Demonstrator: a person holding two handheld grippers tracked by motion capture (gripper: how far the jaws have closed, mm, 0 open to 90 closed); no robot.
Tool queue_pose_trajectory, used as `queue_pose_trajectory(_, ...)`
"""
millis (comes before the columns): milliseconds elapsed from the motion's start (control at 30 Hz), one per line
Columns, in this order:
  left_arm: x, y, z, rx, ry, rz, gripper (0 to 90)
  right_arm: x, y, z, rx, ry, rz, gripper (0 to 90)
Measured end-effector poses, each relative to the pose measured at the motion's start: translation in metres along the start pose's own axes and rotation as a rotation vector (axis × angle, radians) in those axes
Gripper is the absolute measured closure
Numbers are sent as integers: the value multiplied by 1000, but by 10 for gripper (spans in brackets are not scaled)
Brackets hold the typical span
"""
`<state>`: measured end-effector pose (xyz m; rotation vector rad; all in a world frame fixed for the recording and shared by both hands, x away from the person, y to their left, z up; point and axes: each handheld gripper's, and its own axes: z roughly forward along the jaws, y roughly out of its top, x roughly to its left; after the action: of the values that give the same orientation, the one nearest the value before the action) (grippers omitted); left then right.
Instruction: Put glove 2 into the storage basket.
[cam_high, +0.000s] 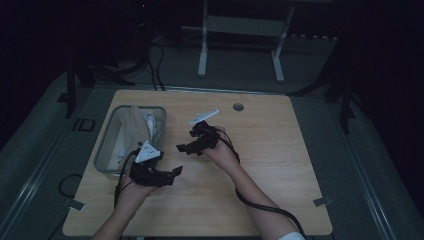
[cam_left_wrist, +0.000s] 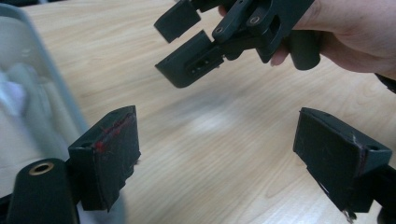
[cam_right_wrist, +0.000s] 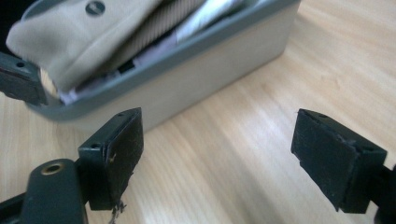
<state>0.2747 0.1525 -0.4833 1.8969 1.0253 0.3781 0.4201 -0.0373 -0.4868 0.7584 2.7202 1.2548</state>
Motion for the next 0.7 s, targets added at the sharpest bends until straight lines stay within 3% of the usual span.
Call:
queue_pose_trajectory(200, -9, -3, 9, -2, -37, 10, 149, -3, -20, -6, 17, -6, -15, 169)
queue_pose_trajectory(433, -19, -10, 22, 11, -84, 25, 150, -10, -40, -14, 15, -4, 15, 170)
queue_pose_trajectory(700, -27, -19, 39, 25, -135, 37, 150, -15, -63, -22, 17, -22, 11, 169)
